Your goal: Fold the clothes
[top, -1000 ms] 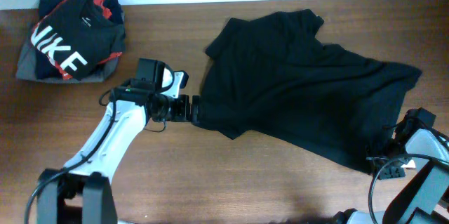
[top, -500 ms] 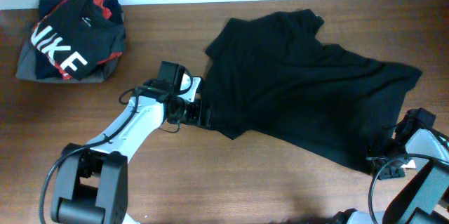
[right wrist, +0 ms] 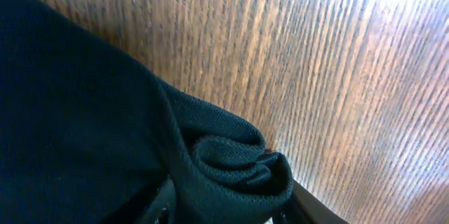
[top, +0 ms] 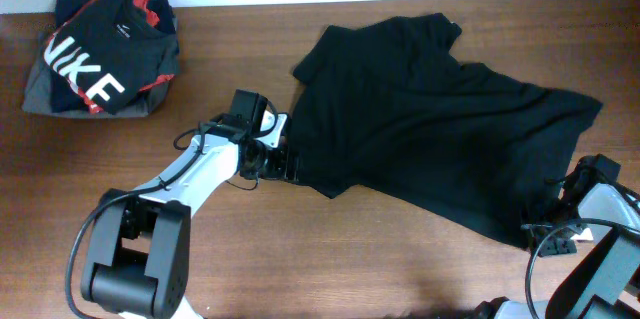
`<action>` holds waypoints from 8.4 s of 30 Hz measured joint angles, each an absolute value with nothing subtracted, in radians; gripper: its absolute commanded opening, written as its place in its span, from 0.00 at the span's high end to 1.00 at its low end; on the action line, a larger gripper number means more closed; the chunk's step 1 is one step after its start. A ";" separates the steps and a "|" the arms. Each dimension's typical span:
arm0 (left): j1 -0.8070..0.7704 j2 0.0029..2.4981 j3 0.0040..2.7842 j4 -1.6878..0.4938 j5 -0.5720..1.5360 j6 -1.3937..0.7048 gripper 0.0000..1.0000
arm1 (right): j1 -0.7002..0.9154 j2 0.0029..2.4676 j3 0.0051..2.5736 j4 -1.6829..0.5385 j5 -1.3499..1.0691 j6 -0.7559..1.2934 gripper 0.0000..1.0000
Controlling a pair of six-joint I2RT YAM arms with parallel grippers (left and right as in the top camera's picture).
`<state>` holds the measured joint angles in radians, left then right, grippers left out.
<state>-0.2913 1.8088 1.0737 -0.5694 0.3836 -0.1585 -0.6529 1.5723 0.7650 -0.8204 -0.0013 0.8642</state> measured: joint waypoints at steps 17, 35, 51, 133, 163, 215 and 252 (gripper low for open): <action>-0.289 1.809 1.074 -0.549 0.301 -0.155 0.27 | -0.653 1.574 0.765 -0.864 -0.001 0.864 0.54; -0.287 1.843 1.074 -0.533 0.283 -0.112 0.80 | -0.653 1.469 0.765 -0.914 -0.001 0.864 0.54; -0.214 1.857 1.137 -0.701 0.289 -0.114 1.00 | -0.653 1.462 0.765 -0.927 0.010 0.842 0.96; -0.119 1.602 1.173 -0.282 0.231 -0.315 0.99 | -0.246 1.461 0.984 -0.670 -0.154 0.417 0.38; -0.212 2.022 1.173 0.083 0.239 -0.334 0.99 | -0.234 1.658 0.957 -0.818 -0.228 0.404 0.96; -0.179 2.052 1.177 -0.031 -0.056 -0.332 0.99 | -0.231 1.704 0.906 -0.784 -0.093 0.521 0.96; -0.131 1.983 1.209 -0.218 -0.043 -0.328 0.99 | -0.390 1.727 1.168 -0.780 -0.031 0.419 0.92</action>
